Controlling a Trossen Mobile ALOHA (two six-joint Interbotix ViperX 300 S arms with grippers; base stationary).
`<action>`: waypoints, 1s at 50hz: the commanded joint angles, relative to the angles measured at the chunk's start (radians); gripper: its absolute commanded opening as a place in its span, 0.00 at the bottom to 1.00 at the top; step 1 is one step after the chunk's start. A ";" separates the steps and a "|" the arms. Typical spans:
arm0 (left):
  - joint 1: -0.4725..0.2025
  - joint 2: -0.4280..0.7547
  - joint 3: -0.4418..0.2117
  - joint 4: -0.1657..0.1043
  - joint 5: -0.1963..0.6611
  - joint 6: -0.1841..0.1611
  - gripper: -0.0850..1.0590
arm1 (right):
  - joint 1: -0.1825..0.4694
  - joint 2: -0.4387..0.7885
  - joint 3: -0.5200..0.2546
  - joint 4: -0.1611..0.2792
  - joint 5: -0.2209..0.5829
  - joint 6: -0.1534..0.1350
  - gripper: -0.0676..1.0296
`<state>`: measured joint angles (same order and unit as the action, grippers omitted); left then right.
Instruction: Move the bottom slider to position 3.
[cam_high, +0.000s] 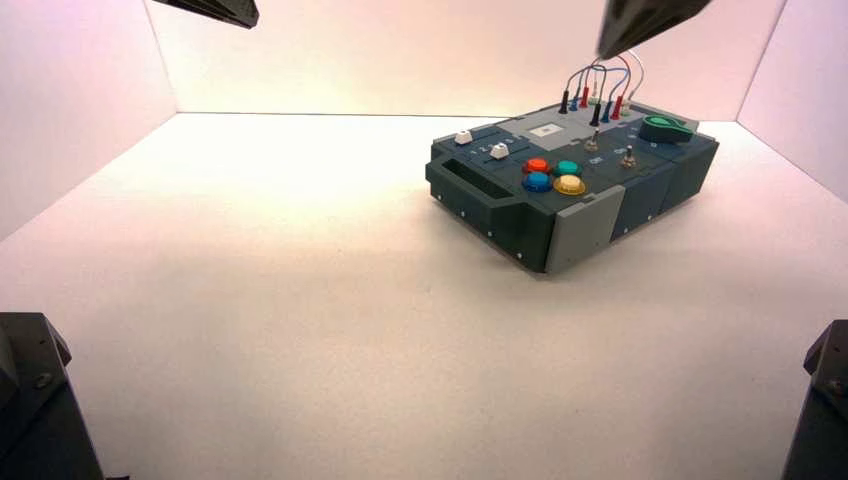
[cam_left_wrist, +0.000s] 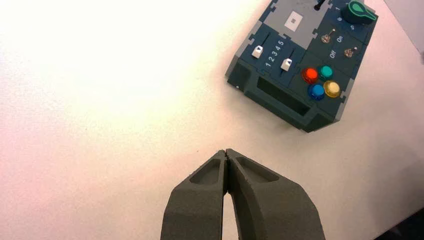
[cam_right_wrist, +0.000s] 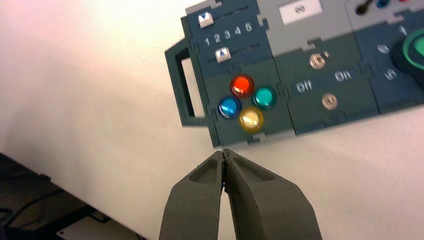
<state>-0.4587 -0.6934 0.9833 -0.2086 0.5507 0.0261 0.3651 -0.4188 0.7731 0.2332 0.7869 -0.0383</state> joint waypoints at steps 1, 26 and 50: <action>-0.003 0.002 -0.041 0.003 -0.012 0.003 0.05 | 0.020 0.058 -0.061 0.005 -0.025 -0.003 0.04; -0.003 0.189 -0.130 0.005 -0.054 0.005 0.05 | 0.069 0.245 -0.176 -0.008 -0.026 -0.041 0.04; -0.003 0.258 -0.201 0.015 -0.061 0.009 0.05 | 0.129 0.396 -0.256 0.002 -0.043 -0.015 0.04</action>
<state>-0.4587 -0.4295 0.8253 -0.1963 0.4985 0.0307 0.4863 -0.0337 0.5553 0.2286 0.7532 -0.0568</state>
